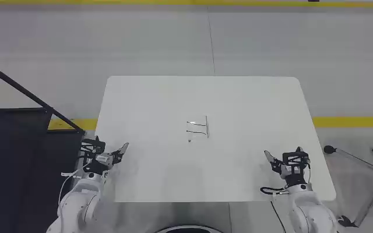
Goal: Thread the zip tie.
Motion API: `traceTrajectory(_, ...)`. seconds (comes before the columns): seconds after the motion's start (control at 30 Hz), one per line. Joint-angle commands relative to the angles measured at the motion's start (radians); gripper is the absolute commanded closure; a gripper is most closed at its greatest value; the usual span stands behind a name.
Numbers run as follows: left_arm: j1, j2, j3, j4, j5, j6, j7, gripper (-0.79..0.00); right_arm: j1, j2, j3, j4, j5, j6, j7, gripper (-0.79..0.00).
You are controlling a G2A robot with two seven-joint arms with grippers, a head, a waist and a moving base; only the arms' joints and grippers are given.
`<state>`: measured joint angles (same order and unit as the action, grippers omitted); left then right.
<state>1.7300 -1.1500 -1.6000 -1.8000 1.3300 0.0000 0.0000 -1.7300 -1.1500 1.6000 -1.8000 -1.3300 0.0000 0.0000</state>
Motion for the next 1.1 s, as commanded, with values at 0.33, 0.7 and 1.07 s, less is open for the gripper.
traceTrajectory(0.33,0.000,0.000,0.000,0.000,0.000,0.000,0.000,-0.784,0.000,0.000,0.000,0.000,0.000,0.000,0.000,-0.785)
traceTrajectory(0.7,-0.046,0.003,0.021,-0.065,0.007,-0.131,-0.110,-0.785,0.000,0.000,0.000,0.000,0.000,0.000,0.000,-0.785)
traceTrajectory(1.07,-0.164,0.007,0.075,-0.122,-0.241,-0.361,-0.426,-0.785,0.000,0.000,0.000,0.000,0.000,0.000,0.000,-0.785)
